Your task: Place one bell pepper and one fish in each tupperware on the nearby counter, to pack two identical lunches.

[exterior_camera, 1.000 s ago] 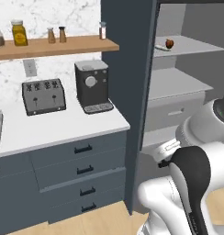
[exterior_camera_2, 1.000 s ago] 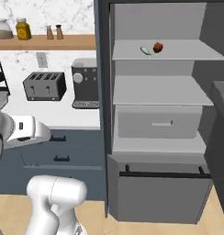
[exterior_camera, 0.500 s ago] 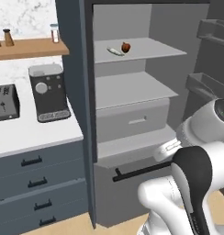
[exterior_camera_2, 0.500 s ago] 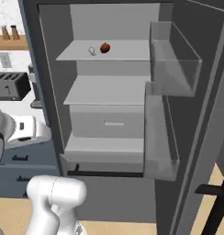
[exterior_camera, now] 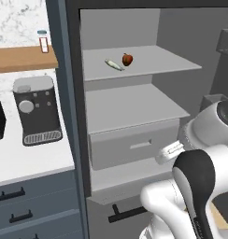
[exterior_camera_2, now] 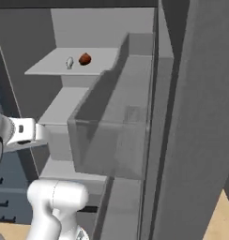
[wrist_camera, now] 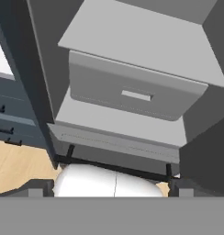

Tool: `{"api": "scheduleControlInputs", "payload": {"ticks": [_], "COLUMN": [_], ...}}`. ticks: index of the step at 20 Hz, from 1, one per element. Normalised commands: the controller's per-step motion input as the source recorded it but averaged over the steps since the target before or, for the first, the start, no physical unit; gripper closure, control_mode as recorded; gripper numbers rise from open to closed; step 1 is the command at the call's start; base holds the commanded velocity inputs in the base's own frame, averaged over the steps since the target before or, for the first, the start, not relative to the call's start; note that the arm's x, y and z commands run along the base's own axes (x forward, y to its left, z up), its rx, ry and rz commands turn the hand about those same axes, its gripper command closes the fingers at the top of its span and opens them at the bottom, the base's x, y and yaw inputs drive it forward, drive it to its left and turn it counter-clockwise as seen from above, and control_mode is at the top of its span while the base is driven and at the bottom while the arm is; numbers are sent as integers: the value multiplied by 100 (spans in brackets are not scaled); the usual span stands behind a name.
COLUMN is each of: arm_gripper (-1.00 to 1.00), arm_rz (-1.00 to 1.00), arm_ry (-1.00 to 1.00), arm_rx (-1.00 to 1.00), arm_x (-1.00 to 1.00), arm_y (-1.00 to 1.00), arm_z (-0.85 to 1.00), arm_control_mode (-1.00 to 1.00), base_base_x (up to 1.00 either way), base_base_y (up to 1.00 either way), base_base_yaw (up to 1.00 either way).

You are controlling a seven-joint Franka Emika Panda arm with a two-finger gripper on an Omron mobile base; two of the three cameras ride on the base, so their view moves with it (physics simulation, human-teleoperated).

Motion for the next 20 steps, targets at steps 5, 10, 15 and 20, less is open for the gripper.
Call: {"api": "scheduleControlInputs", "payload": {"ticks": [5,10,15,20], "arm_gripper": [-100,-100,-100,-100], "arm_rz": [2,4,-13,-14], "arm_ry": [0,-2,-25,-26], "arm_rx": [1,0,10,16], "arm_x": [1,7,56,66], "arm_y": [-7,1,38,39], "arm_z": [0,0,45,96], "arm_control_mode": [-100,-100,-100,-100], "base_base_x": [48,0,0,0], "base_base_y": [-40,0,0,0], "base_base_yaw": [6,0,0,0]}}
